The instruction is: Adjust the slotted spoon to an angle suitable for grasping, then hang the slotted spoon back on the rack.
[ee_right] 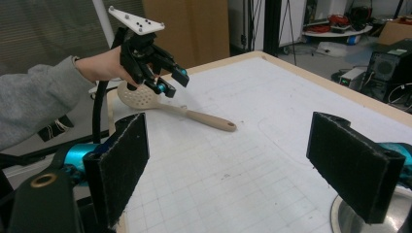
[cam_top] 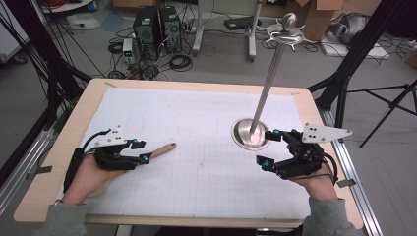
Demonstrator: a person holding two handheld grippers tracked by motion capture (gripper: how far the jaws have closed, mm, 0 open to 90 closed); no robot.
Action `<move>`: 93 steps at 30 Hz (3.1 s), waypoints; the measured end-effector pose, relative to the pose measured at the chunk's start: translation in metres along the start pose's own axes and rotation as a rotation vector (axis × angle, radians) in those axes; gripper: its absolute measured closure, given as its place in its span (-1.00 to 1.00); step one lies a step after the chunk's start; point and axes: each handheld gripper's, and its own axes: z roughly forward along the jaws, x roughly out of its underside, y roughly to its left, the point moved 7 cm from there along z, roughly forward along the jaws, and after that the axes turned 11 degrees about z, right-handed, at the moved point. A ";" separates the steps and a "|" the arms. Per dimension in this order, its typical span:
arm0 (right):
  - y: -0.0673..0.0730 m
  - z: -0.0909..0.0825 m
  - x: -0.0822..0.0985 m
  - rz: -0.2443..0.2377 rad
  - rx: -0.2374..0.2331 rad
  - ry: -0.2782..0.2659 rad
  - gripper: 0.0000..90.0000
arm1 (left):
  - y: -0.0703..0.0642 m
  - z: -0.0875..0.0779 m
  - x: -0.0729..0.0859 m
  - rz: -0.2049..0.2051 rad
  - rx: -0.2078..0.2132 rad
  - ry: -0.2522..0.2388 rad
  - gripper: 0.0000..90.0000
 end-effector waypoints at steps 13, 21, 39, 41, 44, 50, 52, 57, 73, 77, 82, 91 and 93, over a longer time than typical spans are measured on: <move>0.000 0.008 -0.005 0.001 -0.030 -0.009 -0.69 | 0.007 -0.023 0.009 -0.108 0.035 0.019 -0.91; -0.001 0.020 -0.011 -0.009 -0.054 -0.014 -0.69 | 0.004 -0.036 0.014 -0.057 0.002 0.013 -0.91; 0.001 0.035 -0.013 -0.019 -0.081 0.010 -0.69 | 0.003 -0.038 0.020 0.003 -0.004 0.037 -0.91; 0.000 0.034 -0.012 -0.019 -0.077 0.014 -0.69 | 0.004 -0.037 0.023 0.003 -0.001 0.055 -0.90; 0.001 0.031 -0.012 -0.022 -0.074 0.010 -0.69 | 0.007 -0.037 0.026 0.002 -0.017 0.071 -0.85; 0.001 0.031 -0.011 -0.014 -0.071 0.011 -0.69 | 0.007 -0.034 0.033 0.001 0.014 0.095 -0.83; 0.001 0.032 -0.011 -0.027 -0.069 0.011 -0.69 | 0.007 -0.033 0.036 -0.007 0.020 0.106 -0.76; 0.002 0.031 -0.011 -0.017 -0.067 0.016 -0.69 | 0.006 -0.034 0.042 -0.023 0.041 0.130 -0.60; 0.003 0.029 -0.008 -0.014 -0.069 0.025 -0.69 | 0.008 -0.024 0.056 -0.008 0.037 0.233 -0.32; 0.004 0.028 -0.009 -0.016 -0.072 0.019 -0.68 | 0.007 -0.021 0.059 -0.009 0.036 0.256 -0.21; 0.003 0.025 -0.009 -0.015 -0.070 0.013 -0.68 | 0.011 -0.018 0.069 -0.017 0.017 0.297 -0.15; 0.003 0.026 -0.008 -0.020 -0.068 0.016 -0.68 | 0.011 -0.017 0.076 -0.029 0.031 0.333 0.05; 0.003 0.026 -0.009 -0.021 -0.069 0.014 -0.68 | 0.011 -0.016 0.077 -0.032 0.032 0.340 0.09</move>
